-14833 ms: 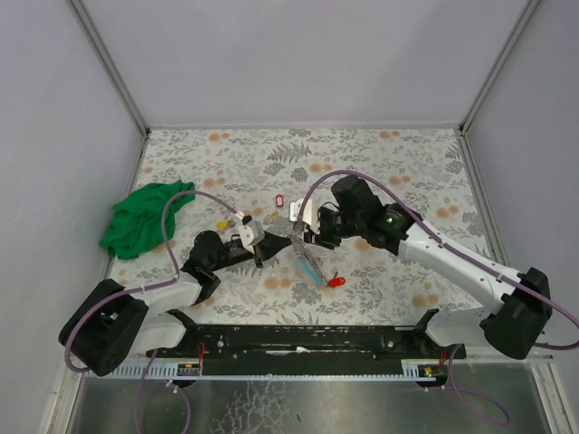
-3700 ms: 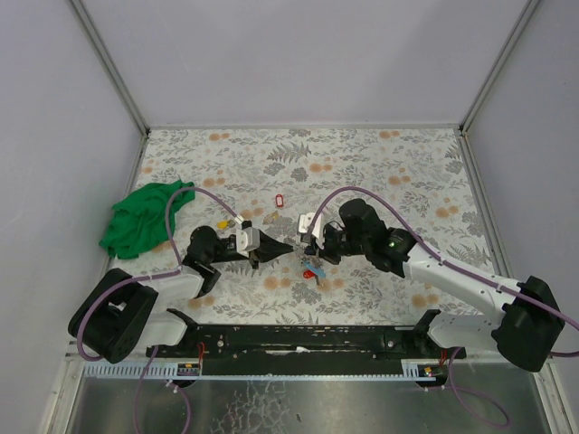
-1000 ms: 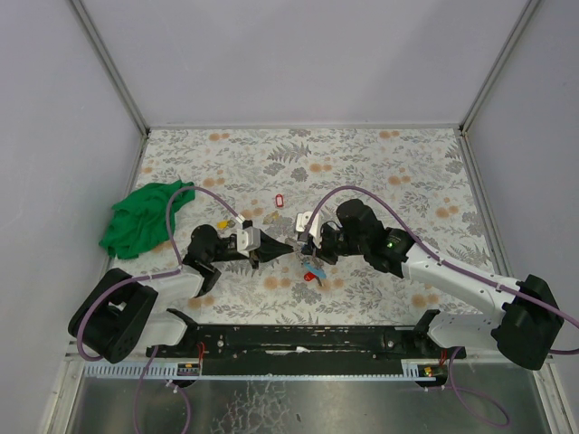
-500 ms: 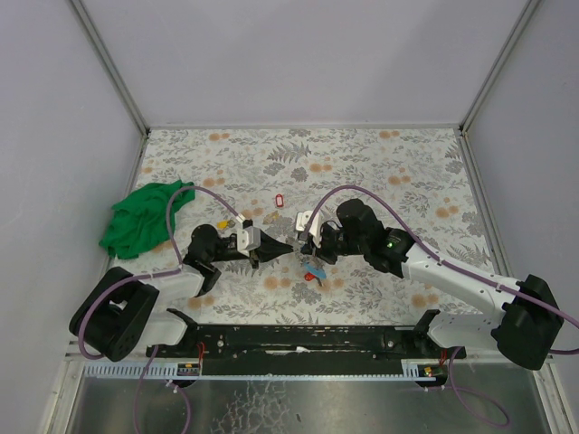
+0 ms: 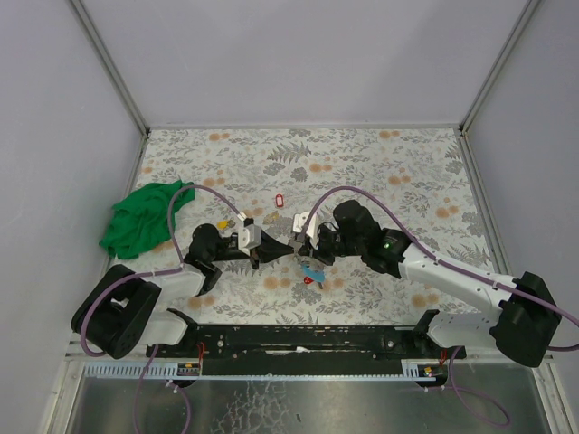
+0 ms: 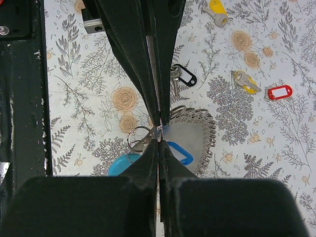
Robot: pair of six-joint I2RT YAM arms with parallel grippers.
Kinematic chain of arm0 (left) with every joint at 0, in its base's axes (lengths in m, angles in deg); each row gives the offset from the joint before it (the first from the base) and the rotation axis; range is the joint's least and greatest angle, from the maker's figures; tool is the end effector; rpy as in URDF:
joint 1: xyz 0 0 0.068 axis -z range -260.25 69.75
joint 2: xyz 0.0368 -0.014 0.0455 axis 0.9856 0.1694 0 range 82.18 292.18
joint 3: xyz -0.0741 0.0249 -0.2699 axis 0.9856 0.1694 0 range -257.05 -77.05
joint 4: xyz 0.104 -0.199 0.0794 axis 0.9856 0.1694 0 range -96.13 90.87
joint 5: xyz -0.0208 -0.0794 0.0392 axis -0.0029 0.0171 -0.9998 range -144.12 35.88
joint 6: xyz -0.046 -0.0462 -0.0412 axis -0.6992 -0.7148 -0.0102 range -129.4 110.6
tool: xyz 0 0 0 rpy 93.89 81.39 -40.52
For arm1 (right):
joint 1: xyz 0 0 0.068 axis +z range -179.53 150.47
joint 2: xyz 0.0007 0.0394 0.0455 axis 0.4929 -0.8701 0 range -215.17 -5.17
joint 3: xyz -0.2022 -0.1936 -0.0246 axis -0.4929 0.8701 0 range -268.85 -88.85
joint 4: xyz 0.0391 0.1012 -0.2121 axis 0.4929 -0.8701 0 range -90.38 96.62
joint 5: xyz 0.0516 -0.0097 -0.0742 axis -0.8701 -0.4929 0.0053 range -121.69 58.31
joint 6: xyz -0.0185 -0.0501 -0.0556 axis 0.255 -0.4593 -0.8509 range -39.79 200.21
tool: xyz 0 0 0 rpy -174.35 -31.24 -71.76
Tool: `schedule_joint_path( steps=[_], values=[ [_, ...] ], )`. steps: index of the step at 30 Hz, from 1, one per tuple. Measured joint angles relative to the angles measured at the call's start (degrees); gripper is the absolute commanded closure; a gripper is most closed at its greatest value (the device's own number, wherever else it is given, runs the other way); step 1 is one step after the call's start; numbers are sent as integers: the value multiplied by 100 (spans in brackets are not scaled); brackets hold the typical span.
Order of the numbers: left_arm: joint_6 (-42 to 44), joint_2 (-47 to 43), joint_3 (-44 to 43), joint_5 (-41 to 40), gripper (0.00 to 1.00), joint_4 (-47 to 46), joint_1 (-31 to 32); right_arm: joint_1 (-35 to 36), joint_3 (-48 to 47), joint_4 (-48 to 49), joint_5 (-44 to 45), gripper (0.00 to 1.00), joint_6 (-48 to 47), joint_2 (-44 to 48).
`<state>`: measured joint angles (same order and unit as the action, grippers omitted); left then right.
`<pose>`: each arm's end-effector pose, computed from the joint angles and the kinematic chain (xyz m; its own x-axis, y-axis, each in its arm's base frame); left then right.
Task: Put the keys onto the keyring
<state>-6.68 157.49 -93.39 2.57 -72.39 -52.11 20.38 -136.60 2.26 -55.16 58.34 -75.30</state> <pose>0.1725 -0.1545 0.2334 0.1588 -0.0554 -0.9858 0.9835 0.0962 0.1530 0.1561 0.2261 0.2811 0.0777 -0.4382 -0.8955 -0.9718 0.1675 -0.1662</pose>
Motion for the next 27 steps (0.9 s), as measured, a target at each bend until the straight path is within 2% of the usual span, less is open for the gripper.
schedule_joint_path(
  steps=[20,27],
  values=[
    [-507,-186,-269,-619,100,815,76,190,0,-9,501,100,-474,-9],
    [-844,-407,-264,-1167,100,977,181,243,48,66,715,100,-658,2]
  ],
)
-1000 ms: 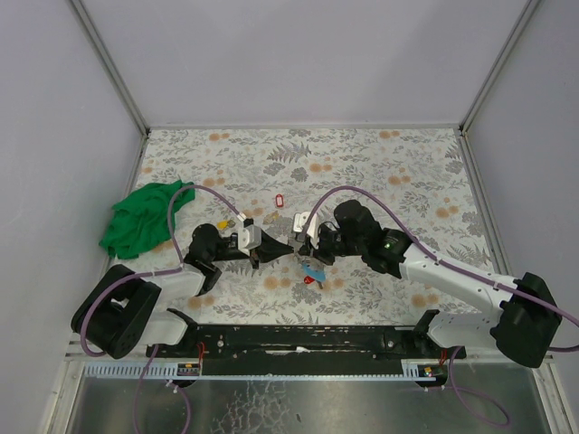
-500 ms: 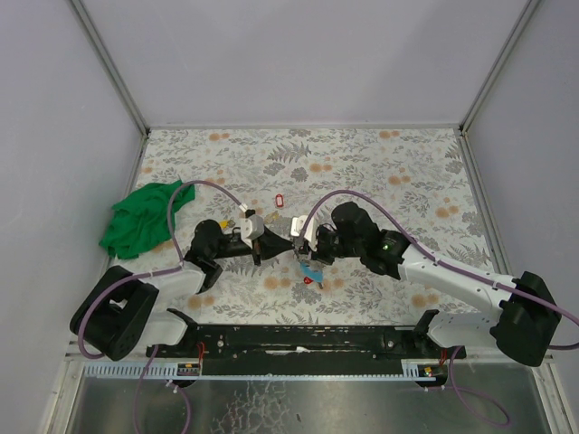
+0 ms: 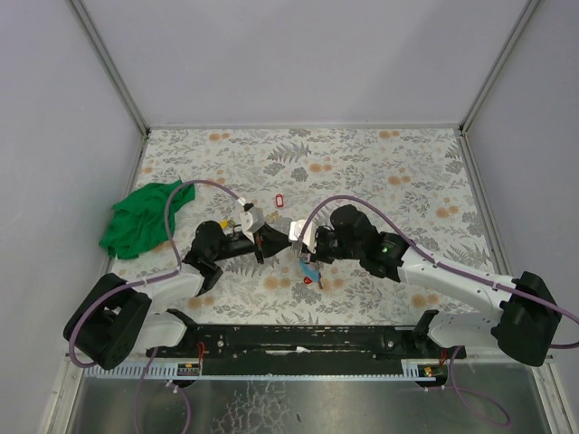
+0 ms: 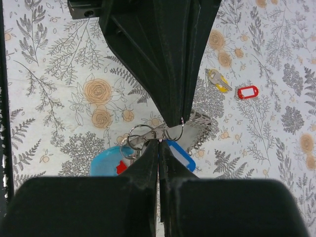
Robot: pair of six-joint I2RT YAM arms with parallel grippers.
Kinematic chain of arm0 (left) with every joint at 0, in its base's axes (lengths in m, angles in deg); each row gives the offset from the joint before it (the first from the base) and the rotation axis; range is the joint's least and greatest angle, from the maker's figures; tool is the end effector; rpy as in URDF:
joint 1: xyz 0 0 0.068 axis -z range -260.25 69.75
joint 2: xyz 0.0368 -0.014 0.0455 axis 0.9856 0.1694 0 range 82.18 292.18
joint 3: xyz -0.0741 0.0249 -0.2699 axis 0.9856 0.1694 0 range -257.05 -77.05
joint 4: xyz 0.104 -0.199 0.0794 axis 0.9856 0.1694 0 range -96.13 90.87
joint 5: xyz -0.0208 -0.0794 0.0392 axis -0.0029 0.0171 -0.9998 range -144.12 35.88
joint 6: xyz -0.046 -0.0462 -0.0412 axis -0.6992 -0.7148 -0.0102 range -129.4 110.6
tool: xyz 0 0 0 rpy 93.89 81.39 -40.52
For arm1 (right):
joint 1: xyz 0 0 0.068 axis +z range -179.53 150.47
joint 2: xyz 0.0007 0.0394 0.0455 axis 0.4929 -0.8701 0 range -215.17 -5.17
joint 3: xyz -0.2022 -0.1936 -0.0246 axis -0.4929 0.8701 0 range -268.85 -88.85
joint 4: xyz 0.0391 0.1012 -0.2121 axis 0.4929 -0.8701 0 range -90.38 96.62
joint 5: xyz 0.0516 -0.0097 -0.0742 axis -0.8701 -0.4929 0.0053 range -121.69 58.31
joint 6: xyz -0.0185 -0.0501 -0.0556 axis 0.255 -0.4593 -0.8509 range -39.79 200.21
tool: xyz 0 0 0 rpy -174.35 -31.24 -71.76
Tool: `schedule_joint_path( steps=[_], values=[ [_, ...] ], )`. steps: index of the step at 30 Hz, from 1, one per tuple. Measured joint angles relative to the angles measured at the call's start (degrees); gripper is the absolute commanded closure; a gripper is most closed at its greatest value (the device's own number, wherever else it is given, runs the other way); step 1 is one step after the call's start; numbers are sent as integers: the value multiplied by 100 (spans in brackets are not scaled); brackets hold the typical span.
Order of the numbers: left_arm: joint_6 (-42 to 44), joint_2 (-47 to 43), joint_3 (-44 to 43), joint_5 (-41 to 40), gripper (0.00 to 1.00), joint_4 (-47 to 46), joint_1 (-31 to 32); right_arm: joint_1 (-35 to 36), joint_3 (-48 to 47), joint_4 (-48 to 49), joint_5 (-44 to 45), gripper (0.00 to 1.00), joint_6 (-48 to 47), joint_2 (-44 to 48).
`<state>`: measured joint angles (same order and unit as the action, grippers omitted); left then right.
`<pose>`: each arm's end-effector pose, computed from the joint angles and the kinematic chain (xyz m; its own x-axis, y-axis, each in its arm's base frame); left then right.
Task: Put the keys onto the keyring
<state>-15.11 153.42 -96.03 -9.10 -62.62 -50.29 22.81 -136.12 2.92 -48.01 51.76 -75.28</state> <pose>0.1800 -0.1574 0.2431 -0.0323 -0.0626 -0.9975 0.9657 0.2553 -0.0473 0.1539 0.2297 0.2784 0.1949 -0.4956 -0.8464 -0.9331 0.1721 -0.3157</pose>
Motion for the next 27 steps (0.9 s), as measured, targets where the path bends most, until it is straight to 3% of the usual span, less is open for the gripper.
schedule_joint_path(
  steps=[9,12,19,27],
  values=[
    [-1285,146,407,-887,100,-1025,175,26,358,498,181,100,-251,238],
    [-1541,175,501,-1121,94,-1357,271,33,461,612,229,100,-365,413],
    [-1692,153,586,-1257,81,-1639,284,55,525,560,385,100,-710,699],
    [-1290,-247,568,-1084,70,-1029,284,55,437,238,385,100,-1215,826]
  ],
)
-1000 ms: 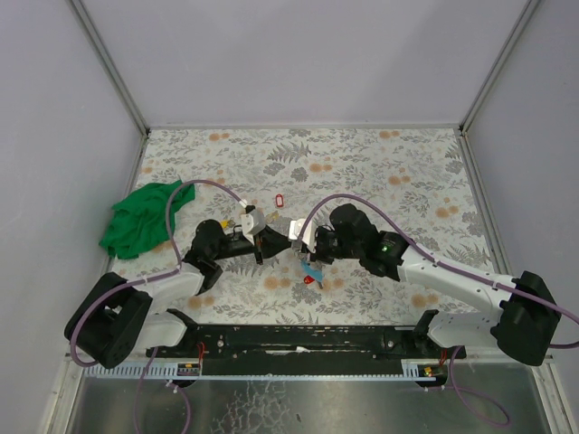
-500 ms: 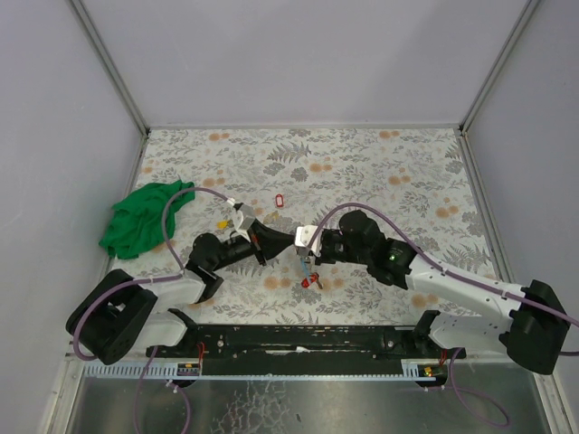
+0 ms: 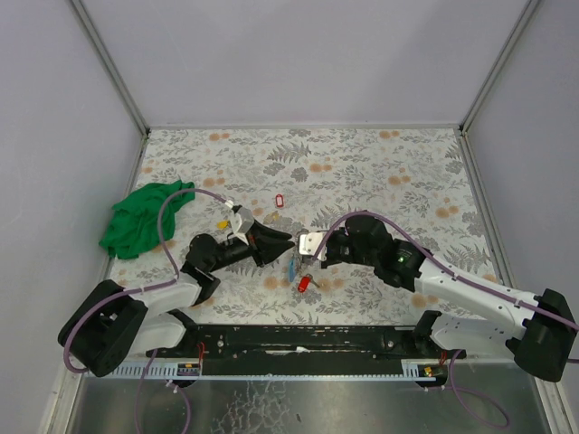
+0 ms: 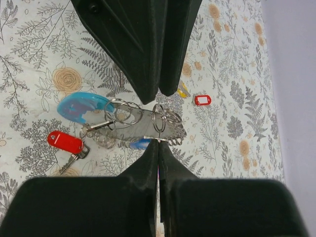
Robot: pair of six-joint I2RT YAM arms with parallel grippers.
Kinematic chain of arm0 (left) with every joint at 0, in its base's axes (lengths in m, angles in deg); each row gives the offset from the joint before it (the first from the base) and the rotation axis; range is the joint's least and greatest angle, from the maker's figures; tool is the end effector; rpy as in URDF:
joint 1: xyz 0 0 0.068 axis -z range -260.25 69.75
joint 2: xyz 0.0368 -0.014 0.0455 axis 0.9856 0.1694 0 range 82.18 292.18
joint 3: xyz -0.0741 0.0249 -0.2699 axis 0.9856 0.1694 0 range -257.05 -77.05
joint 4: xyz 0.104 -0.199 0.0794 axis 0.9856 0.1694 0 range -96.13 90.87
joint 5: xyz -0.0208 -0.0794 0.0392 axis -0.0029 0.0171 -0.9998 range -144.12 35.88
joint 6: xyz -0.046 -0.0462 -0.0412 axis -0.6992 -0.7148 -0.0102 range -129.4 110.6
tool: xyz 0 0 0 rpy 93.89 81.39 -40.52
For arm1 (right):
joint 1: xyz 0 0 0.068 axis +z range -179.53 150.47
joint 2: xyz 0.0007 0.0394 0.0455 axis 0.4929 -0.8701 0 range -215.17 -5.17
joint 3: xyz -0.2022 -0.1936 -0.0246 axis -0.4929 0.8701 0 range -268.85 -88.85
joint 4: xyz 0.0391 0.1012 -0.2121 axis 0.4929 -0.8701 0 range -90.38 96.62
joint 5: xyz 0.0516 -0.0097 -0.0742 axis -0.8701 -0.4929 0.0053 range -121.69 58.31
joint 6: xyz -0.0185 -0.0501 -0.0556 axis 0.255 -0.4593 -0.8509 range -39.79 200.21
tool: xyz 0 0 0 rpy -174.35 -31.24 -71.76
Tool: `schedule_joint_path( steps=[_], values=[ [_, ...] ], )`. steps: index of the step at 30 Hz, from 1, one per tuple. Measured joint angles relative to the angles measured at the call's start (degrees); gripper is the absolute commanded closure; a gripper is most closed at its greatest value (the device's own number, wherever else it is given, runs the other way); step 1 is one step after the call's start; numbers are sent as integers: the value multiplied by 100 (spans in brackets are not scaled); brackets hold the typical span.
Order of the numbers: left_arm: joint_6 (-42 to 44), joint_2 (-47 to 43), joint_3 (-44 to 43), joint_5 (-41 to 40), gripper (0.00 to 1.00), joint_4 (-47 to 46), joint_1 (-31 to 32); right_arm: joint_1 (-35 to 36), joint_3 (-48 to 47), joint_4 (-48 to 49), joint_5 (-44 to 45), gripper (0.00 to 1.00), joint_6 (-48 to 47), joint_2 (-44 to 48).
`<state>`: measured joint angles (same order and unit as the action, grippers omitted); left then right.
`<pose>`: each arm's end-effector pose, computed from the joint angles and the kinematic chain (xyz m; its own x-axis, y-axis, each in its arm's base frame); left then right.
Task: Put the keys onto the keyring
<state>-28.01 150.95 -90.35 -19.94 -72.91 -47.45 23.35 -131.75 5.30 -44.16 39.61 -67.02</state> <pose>0.1660 -0.1509 0.2454 -0.1345 -0.2275 -0.9644 0.9161 0.3424 -0.2085 0.1387 0.2068 0.2912 0.4273 -0.4882 -0.7610 -0.8201 0.1450 -0.5536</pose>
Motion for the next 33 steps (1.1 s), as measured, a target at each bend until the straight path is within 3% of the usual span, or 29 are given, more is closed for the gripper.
schedule_joint_path(
  steps=[13,22,28,33],
  values=[
    [1169,-291,-428,638,62,1228,0,2,-590,-911,-70,100,-514,-7],
    [1445,-155,-660,960,60,1344,0,2,-667,-1071,-221,100,-638,-24],
    [1578,125,-874,1220,65,1379,0,4,-675,-1097,-297,100,-684,-24],
    [1613,175,-962,1399,75,1381,2,4,-675,-1115,-367,100,-706,-24]
  ],
)
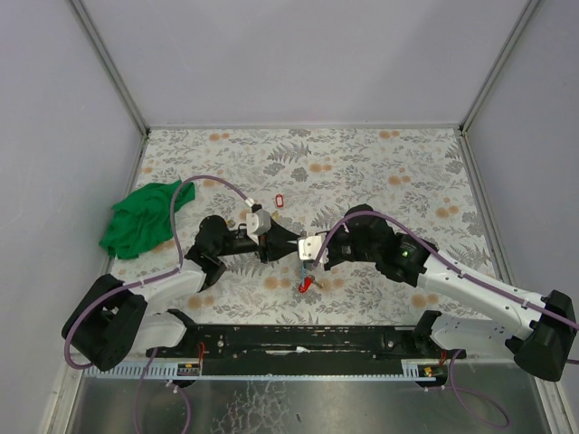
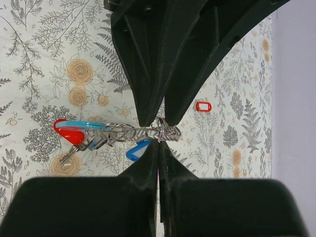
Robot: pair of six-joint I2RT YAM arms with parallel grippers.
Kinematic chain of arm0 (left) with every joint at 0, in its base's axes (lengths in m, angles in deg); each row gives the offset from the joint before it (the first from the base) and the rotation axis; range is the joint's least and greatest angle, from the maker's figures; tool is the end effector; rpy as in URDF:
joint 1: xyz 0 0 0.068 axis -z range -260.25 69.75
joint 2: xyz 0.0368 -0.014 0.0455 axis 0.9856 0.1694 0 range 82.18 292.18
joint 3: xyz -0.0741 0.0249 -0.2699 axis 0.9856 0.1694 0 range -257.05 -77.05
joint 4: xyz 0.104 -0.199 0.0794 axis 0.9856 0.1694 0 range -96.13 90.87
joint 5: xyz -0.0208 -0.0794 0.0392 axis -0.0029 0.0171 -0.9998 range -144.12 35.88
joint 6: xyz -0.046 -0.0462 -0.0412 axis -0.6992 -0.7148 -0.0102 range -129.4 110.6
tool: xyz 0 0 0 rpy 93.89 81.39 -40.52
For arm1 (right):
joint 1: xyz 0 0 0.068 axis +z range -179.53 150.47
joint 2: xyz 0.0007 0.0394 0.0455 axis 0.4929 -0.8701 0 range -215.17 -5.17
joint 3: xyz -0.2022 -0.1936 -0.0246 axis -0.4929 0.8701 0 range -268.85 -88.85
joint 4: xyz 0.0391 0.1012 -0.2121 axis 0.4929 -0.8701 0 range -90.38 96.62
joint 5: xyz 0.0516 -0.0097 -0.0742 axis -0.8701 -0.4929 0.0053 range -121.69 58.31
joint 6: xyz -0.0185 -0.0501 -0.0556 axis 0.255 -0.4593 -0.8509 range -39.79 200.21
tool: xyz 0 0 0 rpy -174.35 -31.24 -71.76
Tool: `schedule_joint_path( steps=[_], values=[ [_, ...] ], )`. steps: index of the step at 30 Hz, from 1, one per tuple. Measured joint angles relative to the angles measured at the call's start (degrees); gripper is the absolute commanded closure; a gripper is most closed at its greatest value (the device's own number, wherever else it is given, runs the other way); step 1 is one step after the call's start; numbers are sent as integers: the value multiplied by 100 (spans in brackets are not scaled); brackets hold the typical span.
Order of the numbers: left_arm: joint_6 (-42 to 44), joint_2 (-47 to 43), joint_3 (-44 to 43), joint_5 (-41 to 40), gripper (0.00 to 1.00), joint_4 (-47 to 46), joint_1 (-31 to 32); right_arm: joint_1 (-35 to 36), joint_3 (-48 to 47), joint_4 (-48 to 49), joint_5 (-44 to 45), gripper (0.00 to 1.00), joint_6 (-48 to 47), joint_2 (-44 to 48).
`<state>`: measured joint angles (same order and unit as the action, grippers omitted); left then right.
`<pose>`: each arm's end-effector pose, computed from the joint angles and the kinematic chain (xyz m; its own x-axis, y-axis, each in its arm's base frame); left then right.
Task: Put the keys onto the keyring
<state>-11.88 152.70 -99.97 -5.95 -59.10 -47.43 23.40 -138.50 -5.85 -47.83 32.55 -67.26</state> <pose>0.1744 -0.1707 0.2593 0.0360 -0.0576 -0.9977 0.9874 0.1562 0.0266 0.1328 0.2061 0.3078 0.5077 -0.5058 -0.6974 -0.8063 0.0061 -0.5914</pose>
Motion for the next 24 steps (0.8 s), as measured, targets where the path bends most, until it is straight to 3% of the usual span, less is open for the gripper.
schedule_joint_path(
  steps=[12,18,24],
  values=[
    [111,68,-70,260,82,94,55,0,0,-13,-44,100,-15,0],
    [149,79,-85,286,100,170,74,2,0,-15,-111,100,-15,0],
    [125,63,-85,118,100,179,90,2,2,-17,-83,100,11,24]
  ],
)
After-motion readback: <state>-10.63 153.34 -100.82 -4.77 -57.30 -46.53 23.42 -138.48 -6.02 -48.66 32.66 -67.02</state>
